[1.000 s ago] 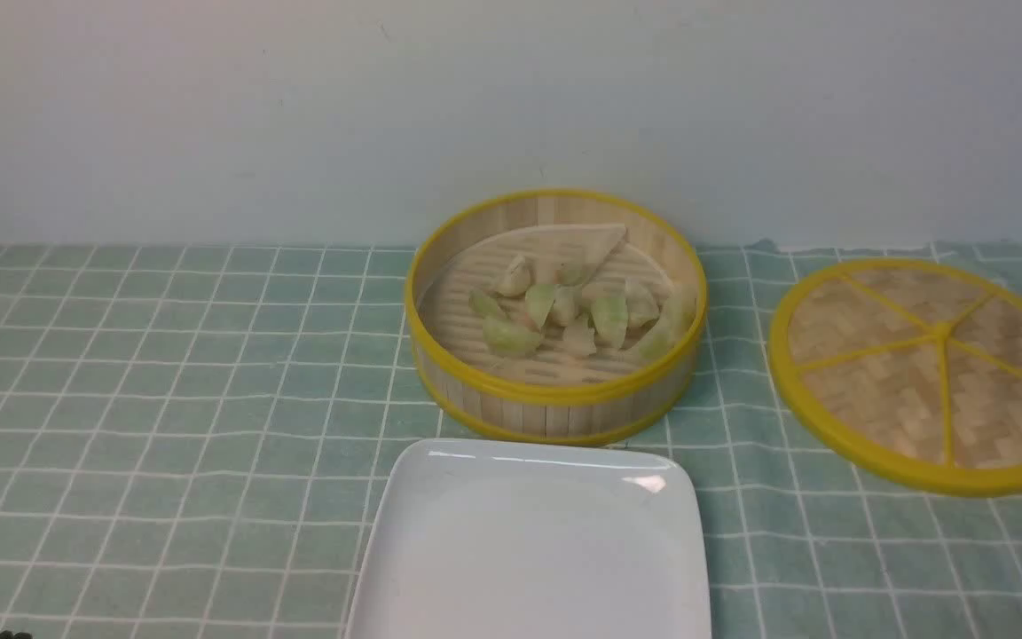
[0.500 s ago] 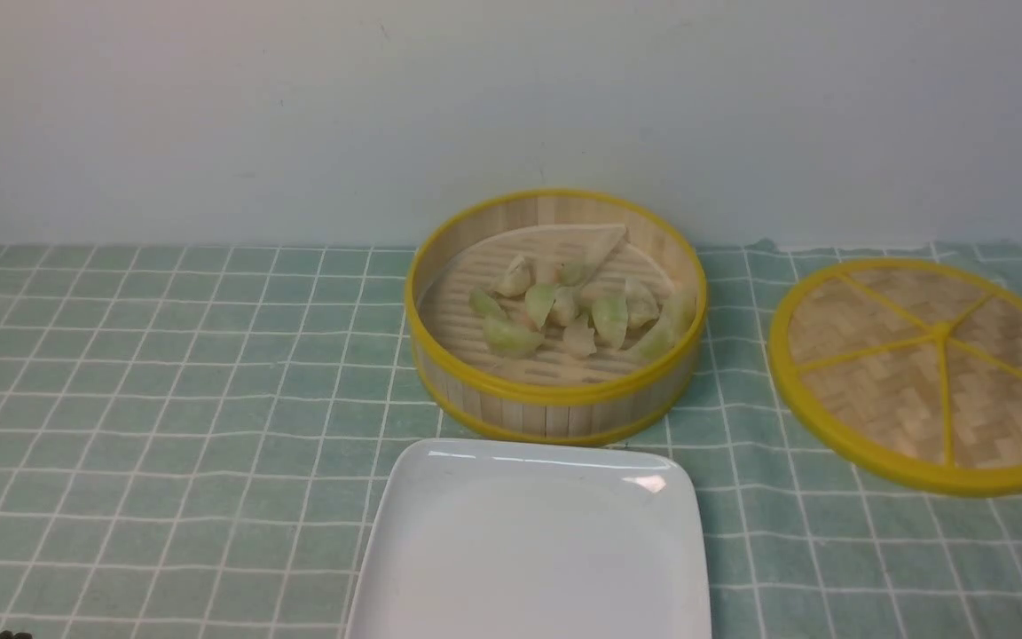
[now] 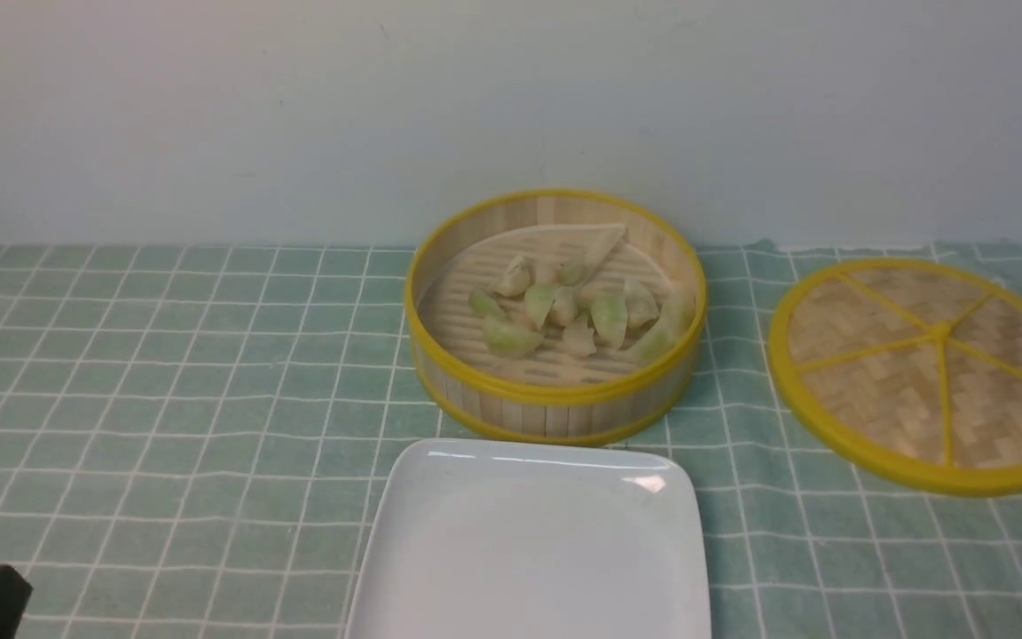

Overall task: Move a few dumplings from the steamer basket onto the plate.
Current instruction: Use the left arm to grab a dumpling from the steamer

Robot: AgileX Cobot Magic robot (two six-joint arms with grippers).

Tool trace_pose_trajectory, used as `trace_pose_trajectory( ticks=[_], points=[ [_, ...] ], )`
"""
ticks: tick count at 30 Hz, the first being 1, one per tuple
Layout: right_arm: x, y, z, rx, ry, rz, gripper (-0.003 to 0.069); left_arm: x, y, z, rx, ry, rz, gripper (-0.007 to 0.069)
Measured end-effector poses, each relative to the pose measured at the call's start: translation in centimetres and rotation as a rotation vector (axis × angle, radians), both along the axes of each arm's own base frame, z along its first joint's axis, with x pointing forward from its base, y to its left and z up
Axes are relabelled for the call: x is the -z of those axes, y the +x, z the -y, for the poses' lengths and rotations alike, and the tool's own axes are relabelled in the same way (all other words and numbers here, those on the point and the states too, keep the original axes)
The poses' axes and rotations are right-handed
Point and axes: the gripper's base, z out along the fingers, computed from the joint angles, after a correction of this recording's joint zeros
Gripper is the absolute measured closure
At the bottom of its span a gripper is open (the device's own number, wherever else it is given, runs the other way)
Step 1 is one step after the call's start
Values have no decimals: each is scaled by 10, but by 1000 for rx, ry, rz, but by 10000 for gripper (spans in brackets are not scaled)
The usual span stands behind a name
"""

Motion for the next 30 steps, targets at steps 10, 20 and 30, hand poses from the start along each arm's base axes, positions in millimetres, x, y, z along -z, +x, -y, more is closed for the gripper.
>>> trace_pose_trajectory(
  ticks=[10,20,30],
  points=[
    [-27,-2,10,64,660,294,672,-44,-7,-16,-124,-357,299,631],
    [-101,-8,-12,-121,417,64,672,-143,28,20,202,35,-198,631],
    [-170,49,-31,-348,35,-578,672,-134,175,50,588,310,-807,631]
  ],
)
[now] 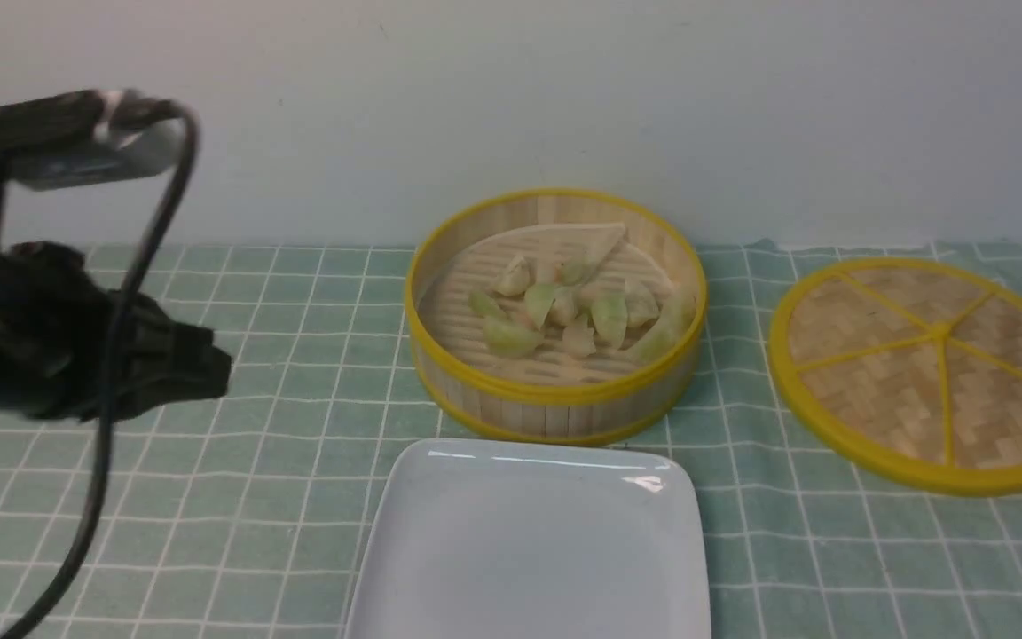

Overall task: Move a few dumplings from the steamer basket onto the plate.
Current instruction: Use the left arm to grab a dumpling from the steamer

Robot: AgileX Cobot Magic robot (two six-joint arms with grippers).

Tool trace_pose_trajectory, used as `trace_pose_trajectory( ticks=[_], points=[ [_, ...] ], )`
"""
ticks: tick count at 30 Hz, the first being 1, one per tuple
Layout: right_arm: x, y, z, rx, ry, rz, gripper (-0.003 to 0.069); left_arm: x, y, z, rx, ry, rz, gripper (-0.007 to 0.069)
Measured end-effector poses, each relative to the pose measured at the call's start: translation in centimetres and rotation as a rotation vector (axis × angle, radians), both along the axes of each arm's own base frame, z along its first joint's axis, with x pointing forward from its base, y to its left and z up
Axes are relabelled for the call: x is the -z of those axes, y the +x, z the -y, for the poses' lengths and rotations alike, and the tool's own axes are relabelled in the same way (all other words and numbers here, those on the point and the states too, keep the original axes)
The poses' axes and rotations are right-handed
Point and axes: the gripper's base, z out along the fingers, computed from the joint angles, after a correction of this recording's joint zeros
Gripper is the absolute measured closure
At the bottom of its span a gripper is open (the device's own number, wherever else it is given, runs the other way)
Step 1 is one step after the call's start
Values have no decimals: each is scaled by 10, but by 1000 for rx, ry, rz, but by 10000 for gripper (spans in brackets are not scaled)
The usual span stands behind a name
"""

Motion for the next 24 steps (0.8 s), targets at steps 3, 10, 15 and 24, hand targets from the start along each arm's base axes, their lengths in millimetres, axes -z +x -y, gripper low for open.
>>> trace_pose_trajectory(
  ticks=[3,10,15,24],
  points=[
    [-2,11,0,-20,-37,-45,672,3,30,8,49,30,-26,631],
    [2,22,3,-22,-90,-88,672,9,103,62,191,169,-11,631],
    [3,23,5,-17,-115,-88,672,40,147,106,327,272,-37,631],
    [3,22,5,-2,-99,-101,669,87,189,148,497,370,-24,548]
  ],
)
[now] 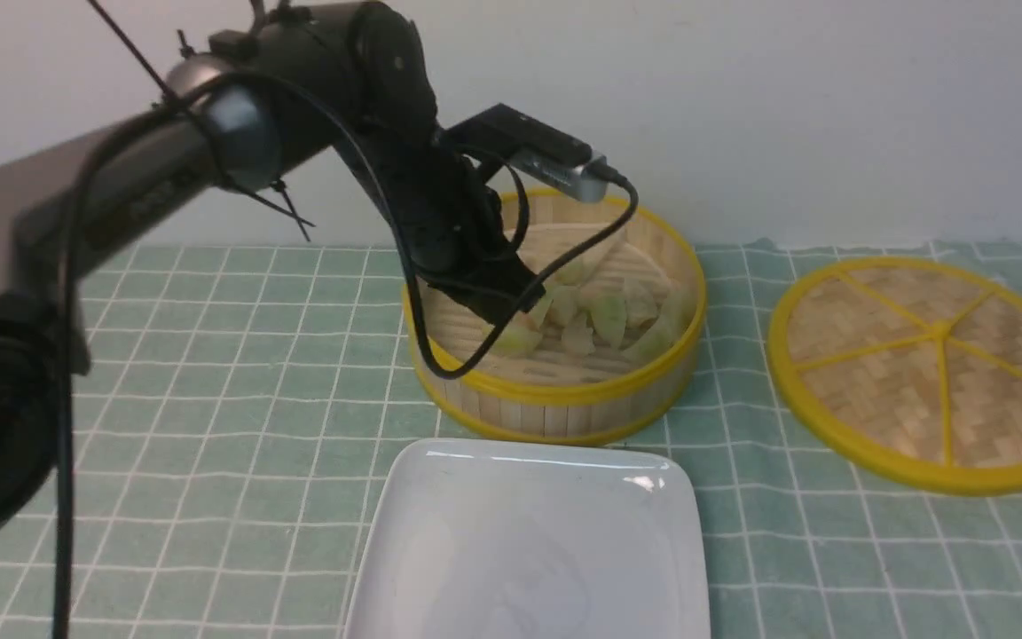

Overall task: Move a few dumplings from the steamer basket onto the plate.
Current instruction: Use the left arm to grab a dumpling from the steamer

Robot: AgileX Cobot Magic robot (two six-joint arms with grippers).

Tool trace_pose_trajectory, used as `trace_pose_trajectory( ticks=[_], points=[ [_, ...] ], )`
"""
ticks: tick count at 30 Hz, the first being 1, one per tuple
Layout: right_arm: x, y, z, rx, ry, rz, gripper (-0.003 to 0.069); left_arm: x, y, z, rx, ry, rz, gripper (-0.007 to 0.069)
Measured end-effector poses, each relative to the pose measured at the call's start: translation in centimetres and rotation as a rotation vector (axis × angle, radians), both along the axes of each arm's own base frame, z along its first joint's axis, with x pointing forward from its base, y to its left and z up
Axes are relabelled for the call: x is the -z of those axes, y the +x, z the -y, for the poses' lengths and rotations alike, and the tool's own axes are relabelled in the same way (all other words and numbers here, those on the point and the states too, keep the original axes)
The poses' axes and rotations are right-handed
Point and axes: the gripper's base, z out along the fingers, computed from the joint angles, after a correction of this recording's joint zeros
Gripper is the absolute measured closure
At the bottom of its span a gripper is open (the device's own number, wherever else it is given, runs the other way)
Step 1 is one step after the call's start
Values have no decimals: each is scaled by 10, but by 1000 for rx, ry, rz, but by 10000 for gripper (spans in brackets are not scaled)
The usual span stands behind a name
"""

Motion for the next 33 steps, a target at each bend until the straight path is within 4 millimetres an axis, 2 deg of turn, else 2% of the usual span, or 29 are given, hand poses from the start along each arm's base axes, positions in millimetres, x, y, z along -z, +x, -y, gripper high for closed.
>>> trace_pose_trajectory(
  ticks=[4,7,10,17,21,25,27,32,33],
  points=[
    [1,-1,0,8,7,-13,669,18,13,6,6,11,42,410],
    [1,-1,0,7,8,-25,669,37,22,8,5,24,67,239],
    [1,-2,0,7,9,-28,669,52,28,10,16,31,87,146],
    [1,-2,0,7,9,-28,669,73,37,13,42,36,134,127],
    [1,-2,0,7,8,-28,669,79,38,14,45,44,124,197],
    [1,-2,0,7,8,-29,669,79,38,13,9,46,107,211],
    [2,-2,0,6,8,-31,669,76,36,12,-18,48,89,211],
    [2,-2,0,4,7,-37,669,46,24,4,-61,81,46,211],
    [2,-2,0,4,7,-37,669,23,18,1,-65,70,63,211]
  ],
)
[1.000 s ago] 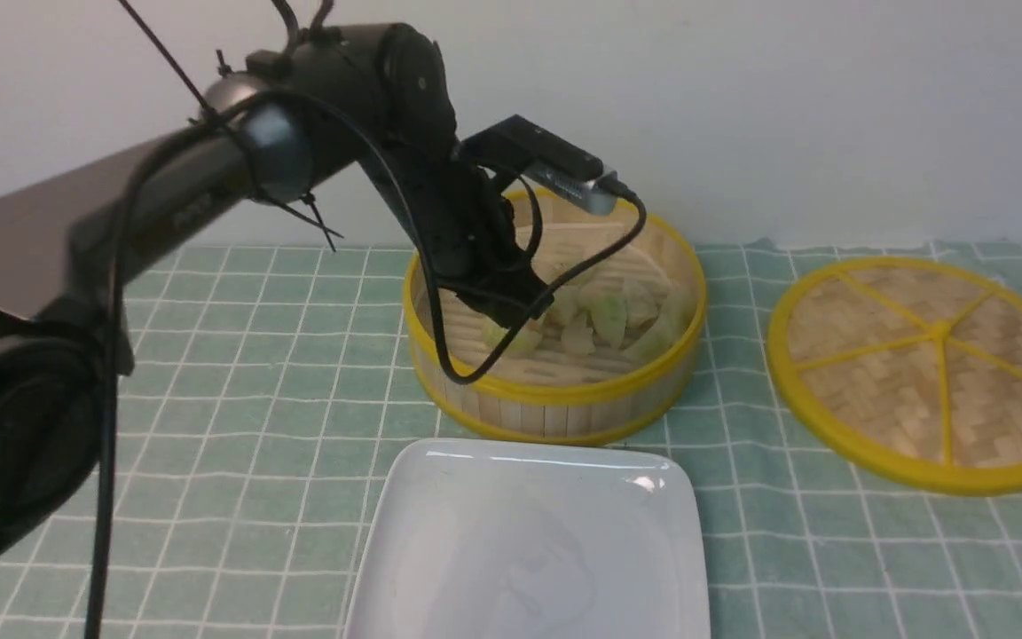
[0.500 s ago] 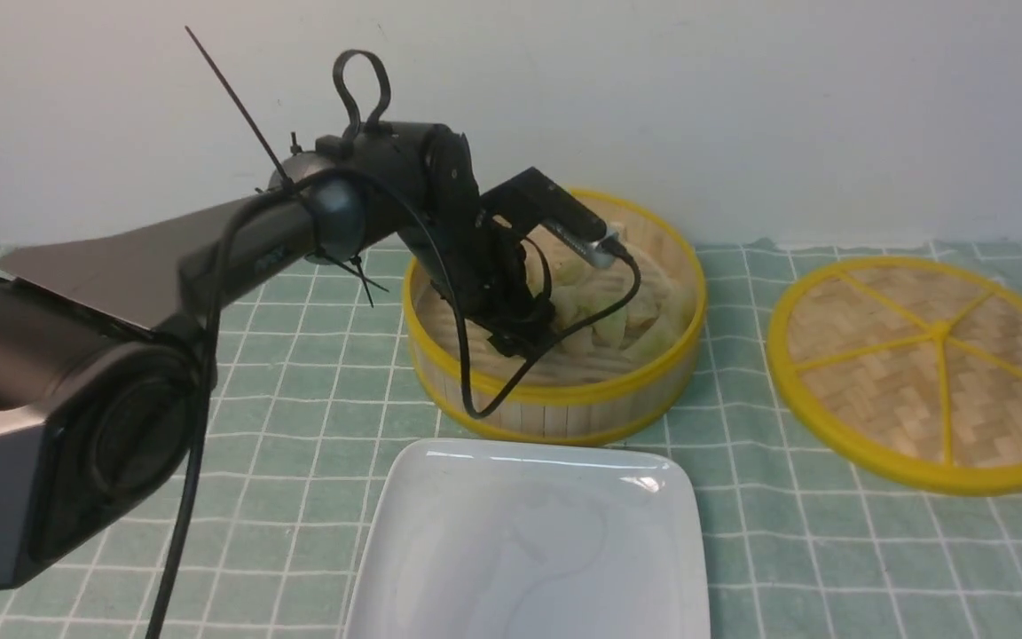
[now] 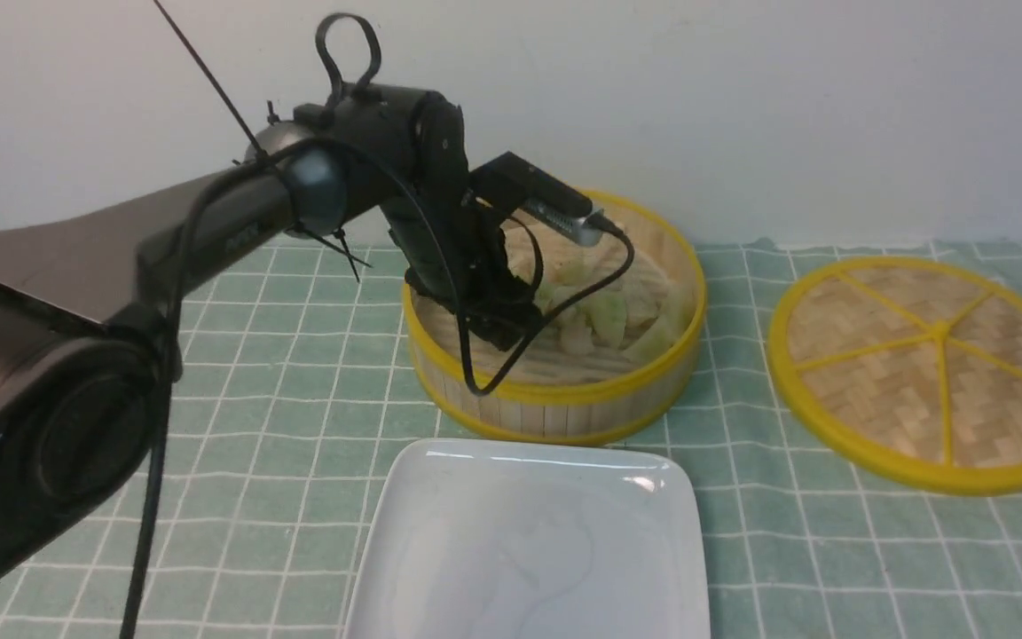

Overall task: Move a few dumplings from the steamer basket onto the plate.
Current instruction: Use the left arm to grab a dumpling from the steamer, then use the left arm to put the dumpling into the plate

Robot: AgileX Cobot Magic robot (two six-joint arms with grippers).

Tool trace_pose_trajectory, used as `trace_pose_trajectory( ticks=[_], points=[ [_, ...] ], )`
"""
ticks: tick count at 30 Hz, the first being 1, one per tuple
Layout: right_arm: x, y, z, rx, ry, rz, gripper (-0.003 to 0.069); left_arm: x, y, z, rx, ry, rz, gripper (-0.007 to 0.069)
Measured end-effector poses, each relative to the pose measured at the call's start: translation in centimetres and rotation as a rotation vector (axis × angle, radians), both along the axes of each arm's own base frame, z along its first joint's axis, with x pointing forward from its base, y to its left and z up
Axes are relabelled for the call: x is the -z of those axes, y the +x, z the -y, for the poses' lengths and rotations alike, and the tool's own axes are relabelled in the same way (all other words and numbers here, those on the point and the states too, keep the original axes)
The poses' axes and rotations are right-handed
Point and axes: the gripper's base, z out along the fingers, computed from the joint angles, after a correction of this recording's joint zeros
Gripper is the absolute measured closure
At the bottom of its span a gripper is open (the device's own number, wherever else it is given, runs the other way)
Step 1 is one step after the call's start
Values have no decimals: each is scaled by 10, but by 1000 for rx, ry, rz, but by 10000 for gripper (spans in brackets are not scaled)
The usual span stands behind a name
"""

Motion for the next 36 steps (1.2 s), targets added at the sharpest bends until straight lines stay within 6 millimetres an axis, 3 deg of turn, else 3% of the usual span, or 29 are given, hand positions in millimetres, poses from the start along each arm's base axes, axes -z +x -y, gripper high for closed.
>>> trace_pose_trajectory(
  ticks=[7,11,16,19,20,21,25,30,36],
  points=[
    [1,-1,0,-5,-1,-15,669,-85,-46,-13,19,-56,-53,211],
    [1,-1,0,-6,-1,-17,669,-98,-65,-13,26,-125,-99,211],
    [1,-1,0,-6,-1,-16,669,-62,-101,-2,46,-92,-267,211],
    [1,-1,0,-6,-1,-16,669,-14,-136,14,97,1,-432,211],
    [1,-1,0,-6,-1,-16,669,-11,-137,15,99,6,-438,211],
    [1,-1,0,-6,-1,-17,669,6,-147,21,115,32,-469,211],
    [2,-2,0,-9,-2,-27,669,38,-149,35,98,65,-452,211],
    [2,3,-2,-28,-1,-38,669,55,-144,36,42,95,-460,211],
    [-11,39,-14,-140,76,-85,669,48,-145,30,17,177,-505,185]
  ],
)
